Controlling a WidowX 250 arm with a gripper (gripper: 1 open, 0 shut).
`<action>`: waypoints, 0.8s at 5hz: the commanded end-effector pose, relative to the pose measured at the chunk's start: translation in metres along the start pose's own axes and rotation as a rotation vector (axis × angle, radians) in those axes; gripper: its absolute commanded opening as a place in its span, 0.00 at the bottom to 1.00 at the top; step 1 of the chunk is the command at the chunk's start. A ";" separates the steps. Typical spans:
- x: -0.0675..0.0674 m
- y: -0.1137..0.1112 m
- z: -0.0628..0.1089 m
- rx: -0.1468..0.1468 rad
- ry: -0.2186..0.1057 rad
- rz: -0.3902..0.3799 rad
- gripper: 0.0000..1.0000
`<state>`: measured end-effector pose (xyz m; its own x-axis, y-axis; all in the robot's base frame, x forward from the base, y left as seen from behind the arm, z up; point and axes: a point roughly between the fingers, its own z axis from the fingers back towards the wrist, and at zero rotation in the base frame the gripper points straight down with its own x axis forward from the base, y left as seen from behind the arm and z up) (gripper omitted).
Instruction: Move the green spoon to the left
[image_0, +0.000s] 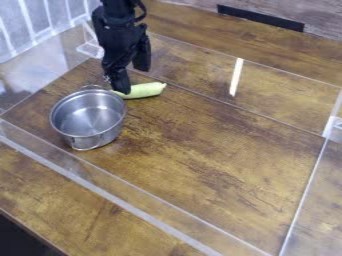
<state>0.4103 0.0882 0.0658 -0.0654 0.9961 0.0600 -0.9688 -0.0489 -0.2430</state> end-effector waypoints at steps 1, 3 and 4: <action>0.007 -0.011 0.013 -0.052 -0.024 0.009 1.00; 0.006 -0.010 0.000 -0.035 -0.039 0.021 1.00; 0.007 -0.011 -0.004 -0.029 -0.044 0.023 1.00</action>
<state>0.4126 0.0943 0.0434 -0.0973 0.9914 0.0880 -0.9740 -0.0767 -0.2132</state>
